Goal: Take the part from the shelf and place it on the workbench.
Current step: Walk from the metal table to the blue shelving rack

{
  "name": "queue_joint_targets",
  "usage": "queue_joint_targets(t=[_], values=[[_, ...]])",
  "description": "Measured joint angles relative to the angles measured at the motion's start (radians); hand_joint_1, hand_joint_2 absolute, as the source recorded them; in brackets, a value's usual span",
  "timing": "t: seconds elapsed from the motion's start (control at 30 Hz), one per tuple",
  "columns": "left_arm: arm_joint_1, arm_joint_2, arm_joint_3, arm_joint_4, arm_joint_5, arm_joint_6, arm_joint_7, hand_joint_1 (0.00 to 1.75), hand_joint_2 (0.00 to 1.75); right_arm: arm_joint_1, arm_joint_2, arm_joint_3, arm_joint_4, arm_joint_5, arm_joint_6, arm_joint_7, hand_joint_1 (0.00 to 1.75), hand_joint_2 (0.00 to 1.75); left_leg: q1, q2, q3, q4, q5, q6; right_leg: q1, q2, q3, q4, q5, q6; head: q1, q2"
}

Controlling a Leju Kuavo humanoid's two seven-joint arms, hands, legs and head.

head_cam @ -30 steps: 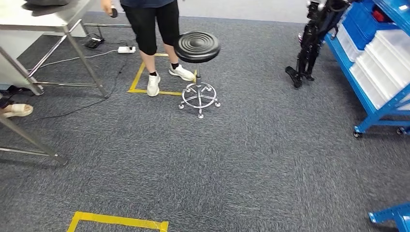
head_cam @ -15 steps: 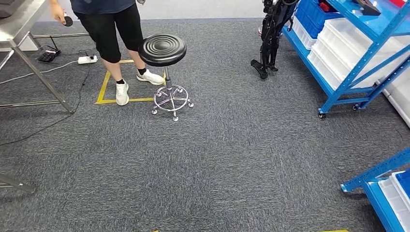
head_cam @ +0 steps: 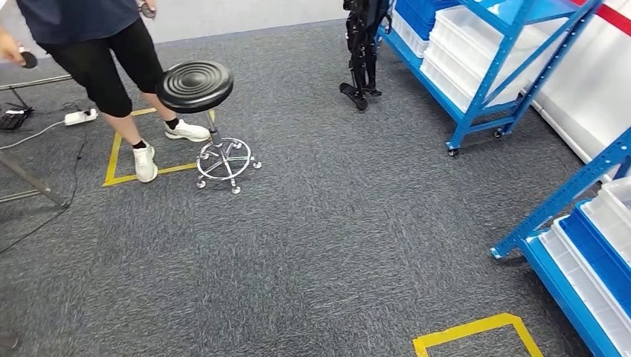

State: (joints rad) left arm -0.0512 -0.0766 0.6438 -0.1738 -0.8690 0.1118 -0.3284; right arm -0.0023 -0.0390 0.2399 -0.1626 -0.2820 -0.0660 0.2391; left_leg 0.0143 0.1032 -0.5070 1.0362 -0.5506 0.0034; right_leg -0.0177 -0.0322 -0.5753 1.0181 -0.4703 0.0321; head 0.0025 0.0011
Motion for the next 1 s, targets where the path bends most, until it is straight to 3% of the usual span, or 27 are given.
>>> queue_joint_targets(t=[0.03,0.1,0.13,0.17,0.2,0.27,0.3,0.33,0.4,0.47,0.53,0.6,0.67,0.7,0.73,0.77,0.83,0.9,0.97,1.0], values=[[0.000,-0.001,0.000,0.000,0.000,0.000,0.000,0.00,0.00,0.000,-0.001,0.000,0.000,0.000,0.000,0.001,0.00,0.00,0.003,-0.028,-0.013,0.034,-0.023,-0.004,-0.005,0.012,0.004,-0.002,0.002,-0.009,-0.003,0.000],[0.005,-0.003,0.000,0.000,0.000,0.000,0.000,0.00,0.00,-0.002,-0.003,0.000,0.000,0.000,0.000,0.002,0.00,0.00,0.006,-0.086,-0.071,0.155,-0.088,-0.005,-0.005,0.035,0.006,-0.003,0.003,-0.022,-0.008,0.000],[0.008,-0.003,0.000,0.000,0.000,0.000,0.001,0.00,0.00,-0.002,-0.004,0.000,0.000,0.001,0.000,0.002,0.00,0.00,0.006,-0.098,-0.105,0.217,-0.112,-0.005,-0.003,0.048,0.006,-0.003,0.003,-0.025,-0.008,0.000],[0.011,-0.003,0.000,0.000,0.000,0.000,0.001,0.00,0.00,-0.002,-0.004,0.000,0.000,0.001,0.000,0.002,0.00,0.00,0.006,-0.103,-0.129,0.256,-0.119,-0.005,0.000,0.063,0.006,-0.003,0.003,-0.025,-0.008,0.000],[0.013,-0.003,0.000,0.000,0.000,0.000,0.002,0.00,0.00,-0.002,-0.004,0.000,0.000,0.003,0.000,0.002,0.00,0.00,0.006,-0.106,-0.138,0.259,-0.104,-0.004,0.001,0.078,0.008,-0.003,0.002,-0.026,-0.008,0.000],[0.014,-0.003,0.000,0.000,0.000,0.000,0.003,0.00,0.00,-0.002,-0.004,0.000,0.000,0.007,0.000,0.002,0.00,0.00,0.009,-0.120,-0.105,0.164,-0.029,-0.003,0.002,0.108,0.013,-0.001,0.002,-0.025,-0.009,0.000],[0.014,-0.003,0.000,0.000,0.000,0.000,0.004,0.00,0.00,-0.002,-0.004,0.000,0.000,0.009,0.001,0.002,0.00,0.00,0.012,-0.142,-0.079,0.098,0.005,-0.003,0.004,0.121,0.014,0.000,0.001,-0.023,-0.008,0.000],[0.014,-0.003,0.000,0.000,0.000,0.000,0.005,0.00,0.00,-0.004,-0.004,0.000,0.000,0.010,0.001,0.002,0.00,0.00,0.014,-0.161,-0.059,0.048,0.027,-0.002,0.006,0.133,0.014,0.002,0.000,-0.019,-0.008,0.000],[0.014,-0.004,0.000,0.000,0.000,0.001,0.007,0.00,0.00,-0.004,-0.005,0.000,0.000,0.012,0.001,0.002,0.00,0.00,0.010,-0.176,-0.043,0.007,0.036,0.003,0.008,0.153,0.005,0.001,-0.001,-0.007,-0.007,0.000],[0.011,-0.005,0.000,0.000,0.000,0.002,0.007,0.00,0.00,0.001,-0.006,0.000,0.001,0.013,0.001,0.002,0.00,0.00,0.005,-0.153,-0.040,0.001,0.041,0.019,0.004,0.161,-0.004,0.001,0.001,0.007,-0.006,0.000],[0.011,-0.005,0.000,0.000,0.000,0.002,0.007,0.00,0.00,0.002,-0.006,0.000,0.001,0.013,0.001,0.002,0.00,0.00,0.004,-0.129,-0.035,-0.009,0.048,0.036,0.003,0.112,-0.025,0.040,-0.019,0.010,-0.004,0.000],[0.014,-0.004,0.000,0.000,0.001,0.002,0.008,0.00,0.00,-0.001,-0.005,0.000,0.001,0.014,0.001,0.003,0.00,0.00,0.002,-0.101,-0.033,-0.014,0.049,0.045,0.004,0.056,-0.080,0.150,-0.069,0.003,-0.001,0.000],[0.015,-0.003,0.000,0.000,0.003,0.001,0.009,0.00,0.00,-0.003,-0.005,0.000,0.001,0.015,0.000,0.002,0.00,0.00,-0.001,-0.071,-0.033,-0.013,0.047,0.047,0.001,0.045,-0.137,0.260,-0.107,0.006,-0.001,0.000],[0.015,-0.003,0.000,0.000,0.006,0.000,0.010,0.00,0.00,-0.003,-0.005,0.000,0.001,0.017,0.000,0.001,0.00,0.00,-0.002,-0.057,-0.033,-0.013,0.045,0.046,0.000,0.043,-0.143,0.273,-0.107,0.012,0.000,0.000],[0.015,-0.004,0.000,0.000,0.011,0.001,0.012,0.00,0.00,-0.002,-0.006,0.001,0.001,0.020,0.000,-0.001,0.00,0.00,-0.002,-0.045,-0.032,-0.013,0.043,0.044,-0.002,0.039,-0.129,0.247,-0.093,0.021,0.000,0.000],[0.015,-0.005,0.001,0.000,0.018,0.005,0.016,0.00,0.00,-0.002,-0.007,0.001,0.001,0.026,0.000,-0.004,0.00,0.00,-0.002,-0.034,-0.029,-0.013,0.041,0.041,-0.003,0.028,-0.097,0.187,-0.069,0.030,0.000,0.000],[0.017,-0.009,0.006,0.000,0.033,0.024,0.024,0.00,0.00,-0.004,-0.010,0.007,0.000,0.041,0.000,-0.013,0.00,0.00,-0.006,-0.013,-0.021,-0.012,0.033,0.031,-0.002,-0.024,-0.028,0.057,-0.024,0.036,0.002,0.000],[0.019,-0.014,0.012,0.000,0.041,0.042,0.028,0.00,0.00,-0.007,-0.014,0.015,0.000,0.051,0.000,-0.019,0.00,0.00,-0.012,0.007,-0.011,-0.013,0.024,0.019,0.004,-0.051,-0.002,0.008,-0.007,0.025,0.000,0.000],[0.017,-0.019,0.014,0.001,0.044,0.051,0.039,0.00,0.00,-0.008,-0.018,0.023,0.000,0.065,-0.003,-0.025,0.00,0.00,-0.009,0.021,0.001,-0.016,0.017,0.007,0.003,-0.027,-0.002,0.006,-0.005,0.011,-0.003,0.000],[0.016,-0.020,0.015,0.001,0.044,0.051,0.050,0.00,0.00,-0.010,-0.020,0.029,0.000,0.080,-0.009,-0.029,0.00,0.00,-0.006,0.007,0.003,-0.010,0.009,0.000,-0.001,-0.016,0.000,0.004,-0.004,0.006,-0.003,0.000]])
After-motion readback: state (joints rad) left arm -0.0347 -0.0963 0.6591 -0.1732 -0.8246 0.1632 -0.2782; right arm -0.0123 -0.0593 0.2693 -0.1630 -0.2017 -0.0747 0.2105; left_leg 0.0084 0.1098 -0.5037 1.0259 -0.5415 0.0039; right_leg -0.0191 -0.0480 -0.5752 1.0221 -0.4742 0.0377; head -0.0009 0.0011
